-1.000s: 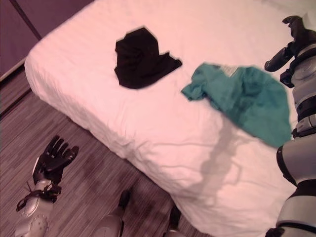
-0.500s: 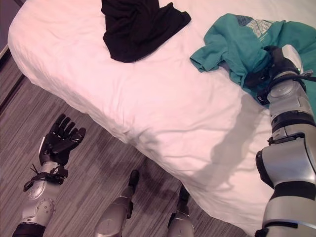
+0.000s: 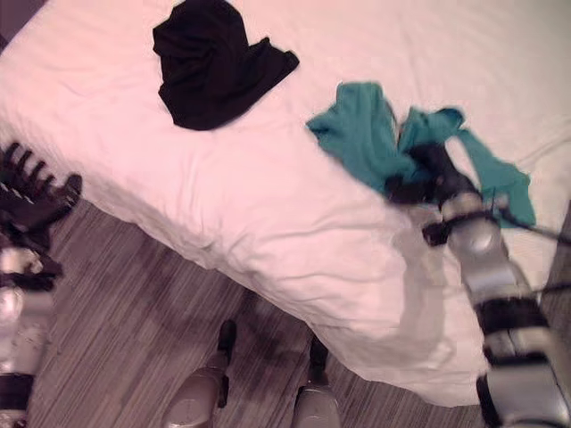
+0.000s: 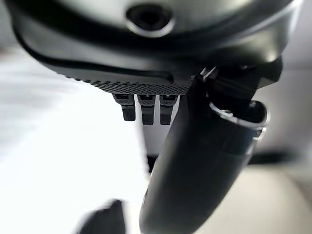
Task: Pick up bed clothes into laundry basket.
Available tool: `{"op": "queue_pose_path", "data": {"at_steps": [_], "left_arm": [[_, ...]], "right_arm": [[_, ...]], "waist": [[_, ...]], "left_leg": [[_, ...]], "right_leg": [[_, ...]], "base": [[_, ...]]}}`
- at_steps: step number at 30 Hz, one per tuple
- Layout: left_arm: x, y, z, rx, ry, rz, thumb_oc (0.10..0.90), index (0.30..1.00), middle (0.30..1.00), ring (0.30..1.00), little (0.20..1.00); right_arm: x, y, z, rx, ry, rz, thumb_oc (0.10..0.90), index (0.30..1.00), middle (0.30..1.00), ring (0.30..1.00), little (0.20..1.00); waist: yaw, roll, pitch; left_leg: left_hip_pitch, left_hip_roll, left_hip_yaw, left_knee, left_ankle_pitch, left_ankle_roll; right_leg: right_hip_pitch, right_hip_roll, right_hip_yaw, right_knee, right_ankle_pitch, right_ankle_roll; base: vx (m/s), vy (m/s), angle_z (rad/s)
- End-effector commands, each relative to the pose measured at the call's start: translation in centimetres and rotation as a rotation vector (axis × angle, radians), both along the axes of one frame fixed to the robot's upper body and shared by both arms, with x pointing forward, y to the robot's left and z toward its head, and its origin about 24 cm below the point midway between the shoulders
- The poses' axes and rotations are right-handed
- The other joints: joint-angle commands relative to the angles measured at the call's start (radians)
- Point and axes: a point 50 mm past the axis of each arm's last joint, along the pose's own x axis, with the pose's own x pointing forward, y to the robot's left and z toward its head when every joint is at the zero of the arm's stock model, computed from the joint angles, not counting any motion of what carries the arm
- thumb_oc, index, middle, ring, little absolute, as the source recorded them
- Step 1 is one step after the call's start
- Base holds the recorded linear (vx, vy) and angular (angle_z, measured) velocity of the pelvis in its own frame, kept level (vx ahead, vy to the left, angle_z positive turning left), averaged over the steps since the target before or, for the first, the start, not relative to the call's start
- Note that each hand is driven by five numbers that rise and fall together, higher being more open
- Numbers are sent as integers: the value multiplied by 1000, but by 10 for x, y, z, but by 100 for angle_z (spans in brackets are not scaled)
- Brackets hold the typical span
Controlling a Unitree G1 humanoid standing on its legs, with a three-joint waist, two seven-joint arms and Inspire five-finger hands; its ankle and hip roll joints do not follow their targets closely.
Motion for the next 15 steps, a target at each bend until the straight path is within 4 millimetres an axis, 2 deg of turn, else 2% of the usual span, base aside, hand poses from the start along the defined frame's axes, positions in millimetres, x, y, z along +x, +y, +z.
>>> {"op": "queue_pose_path", "data": {"at_steps": [1, 2, 3, 4, 5, 6, 7, 8, 9, 11, 13, 15], "left_arm": [[3, 1, 40, 168, -125, 24, 800, 900, 900, 900, 900], [2, 12, 44, 171, -121, 45, 800, 900, 900, 900, 900], [2, 12, 44, 172, -120, 42, 800, 900, 900, 900, 900], [0, 19, 50, 188, -112, 55, 800, 900, 900, 900, 900], [-1, 22, 51, 207, -97, 68, 800, 900, 900, 900, 900], [-2, 23, 54, 229, -85, 61, 800, 900, 900, 900, 900], [-2, 23, 54, 230, -84, 59, 800, 900, 900, 900, 900], [-2, 27, 55, 217, -85, 63, 800, 900, 900, 900, 900], [-2, 31, 55, 216, -78, 74, 800, 900, 900, 900, 900], [0, 29, 65, 238, -86, 59, 800, 900, 900, 900, 900], [1, 31, 71, 253, -87, 70, 800, 900, 900, 900, 900], [2, 39, 77, 255, -80, 96, 800, 900, 900, 900, 900]], "right_arm": [[-8, -4, 29, -134, -81, 33, 400, 300, 300, 300, 300], [-18, -8, 18, -89, -80, 16, 400, 300, 300, 300, 300], [-19, -8, 17, -88, -79, 14, 400, 300, 300, 300, 300], [-26, -9, 9, -69, -74, 8, 400, 300, 300, 300, 300], [-29, -10, 5, -62, -71, -5, 400, 300, 300, 300, 300], [-36, -14, -2, -56, -56, -26, 400, 300, 300, 300, 300], [-37, -15, -2, -56, -55, -27, 400, 300, 300, 300, 300], [-39, -9, -10, -8, -58, -9, 400, 300, 300, 300, 300], [-41, -8, -8, -6, -69, -2, 400, 300, 300, 300, 300], [-44, -11, -5, 5, -95, -13, 400, 300, 300, 300, 300], [-45, -13, -4, 18, -108, -26, 400, 300, 300, 300, 300], [-46, -14, -4, 36, -125, -39, 400, 300, 300, 300, 300]], "waist": [[-55, -4, -91], [-80, -7, -106], [-78, -7, -106], [-89, -11, -130], [-98, -13, -143], [-102, -11, -157], [-101, -10, -160], [-99, -31, -180], [-91, -39, -182], [-87, -61, -175], [-87, -71, -173], [-89, -80, -177]], "left_leg": [[111, -48, 48, -4, -93, 30], [133, -49, 61, -4, -102, 18], [134, -47, 61, -4, -103, 17], [144, -57, 79, -4, -107, 11], [148, -56, 79, -4, -112, 11], [159, -53, 77, 8, -98, 7], [164, -51, 76, 5, -102, 7], [153, -38, 96, 118, -75, -22], [132, -28, 107, 215, -68, -45], [62, -44, 81, 391, -19, -61], [22, -35, 77, 444, -13, -57], [-24, 13, 97, 428, 5, -49]], "right_leg": [[-123, 71, -3, 330, -61, 22], [-136, 87, -8, 290, -63, 25], [-133, 89, -10, 285, -61, 24], [-127, 102, -33, 177, -39, 11], [-117, 118, -27, 125, -27, 4], [-72, 125, -16, 91, -39, -11], [-67, 127, -16, 87, -44, -9], [3, 144, -1, 37, -39, -33], [45, 146, -21, 9, -40, -45], [105, 144, -9, -22, -39, -65], [126, 143, -10, -37, -41, -73], [146, 125, -2, -45, -45, -72]], "base": [[55, -21, -14], [60, -30, -21], [110, -109, -46], [99, -122, -36], [97, -148, -33], [75, -64, -9], [80, -160, 5], [111, -198, 10], [109, -254, -3], [36, -152, -8], [-7, -53, -4], [60, 37, -6]]}}
